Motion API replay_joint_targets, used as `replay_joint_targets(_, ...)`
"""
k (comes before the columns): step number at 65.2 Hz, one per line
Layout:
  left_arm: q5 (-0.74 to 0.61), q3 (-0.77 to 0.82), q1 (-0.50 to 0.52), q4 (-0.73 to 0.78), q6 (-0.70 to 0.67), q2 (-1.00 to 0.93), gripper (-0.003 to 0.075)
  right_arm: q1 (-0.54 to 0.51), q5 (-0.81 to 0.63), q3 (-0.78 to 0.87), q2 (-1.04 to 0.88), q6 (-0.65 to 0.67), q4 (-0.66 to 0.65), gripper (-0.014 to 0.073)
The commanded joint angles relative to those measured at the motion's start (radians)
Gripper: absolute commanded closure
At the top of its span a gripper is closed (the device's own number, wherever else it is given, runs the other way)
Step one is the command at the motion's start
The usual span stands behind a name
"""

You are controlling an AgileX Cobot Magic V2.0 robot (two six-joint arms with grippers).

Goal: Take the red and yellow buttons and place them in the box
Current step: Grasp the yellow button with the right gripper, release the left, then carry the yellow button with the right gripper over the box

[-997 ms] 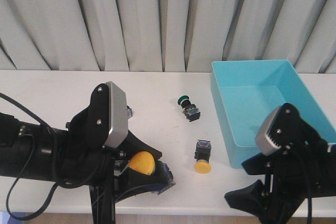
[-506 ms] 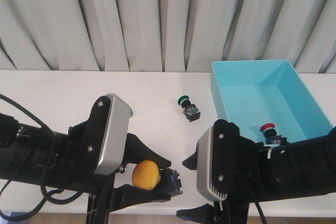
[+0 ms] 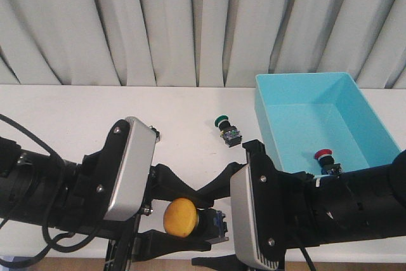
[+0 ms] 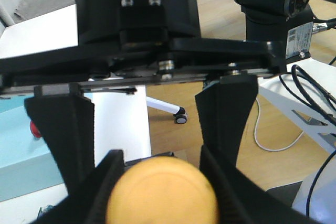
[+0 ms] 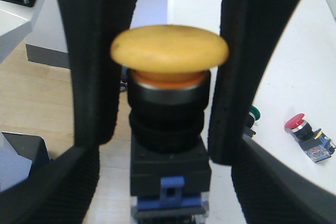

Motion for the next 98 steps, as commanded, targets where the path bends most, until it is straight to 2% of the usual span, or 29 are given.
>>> replay_joint_targets(1, 0.029, -0.026, -0.008, -0.079, 0.001, -0.019, 0.0535, 0.001, 0.003, -0.028, -0.017, -0.014, 0.046, 0.0127)
replay_joint_targets(23, 0.032, -0.026, -0.008, -0.093, 0.001, -0.019, 0.0535, 0.001, -0.001, -0.023, -0.017, -0.005, 0.027, 0.0287)
replay_joint_targets(34, 0.029, -0.026, -0.008, -0.093, 0.000, -0.019, 0.0508, 0.001, -0.001, -0.023, -0.017, -0.005, 0.027, 0.0363)
replay_joint_targets(42, 0.030, -0.026, -0.008, -0.093, -0.001, -0.019, 0.0416, 0.001, -0.001, -0.023, -0.017, -0.005, 0.027, 0.0374)
replay_joint_targets(59, 0.026, -0.026, -0.008, -0.093, -0.011, -0.019, 0.0127, 0.001, -0.016, -0.023, -0.017, 0.022, 0.027, 0.0374)
replay_joint_targets(64, 0.020, -0.026, -0.008, -0.086, -0.011, -0.019, 0.0085, 0.001, -0.032, -0.023, -0.017, 0.046, 0.018, 0.0374)
replay_joint_targets(70, -0.019, -0.026, -0.008, -0.059, -0.018, -0.019, 0.0080, 0.001, -0.035, -0.023, -0.020, 0.073, -0.022, 0.0374)
replay_joint_targets(78, -0.113, -0.026, -0.008, 0.025, -0.100, -0.019, 0.0089, -0.002, -0.054, -0.023, -0.020, 0.216, -0.121, 0.0372)
replay_joint_targets(86, -0.175, -0.026, -0.008, 0.162, -0.215, -0.019, 0.0097, -0.002, -0.079, -0.023, -0.020, 0.455, -0.351, 0.0370)
replay_joint_targets(94, -0.202, -0.026, -0.008, 0.308, -0.331, -0.019, 0.0113, -0.006, -0.129, -0.031, -0.020, 0.820, -0.652, 0.0368)
replay_joint_targets(98, -0.210, -0.026, -0.008, 0.371, -0.386, -0.019, 0.0124, -0.034, -0.133, -0.048, -0.020, 1.096, -0.803, 0.0368)
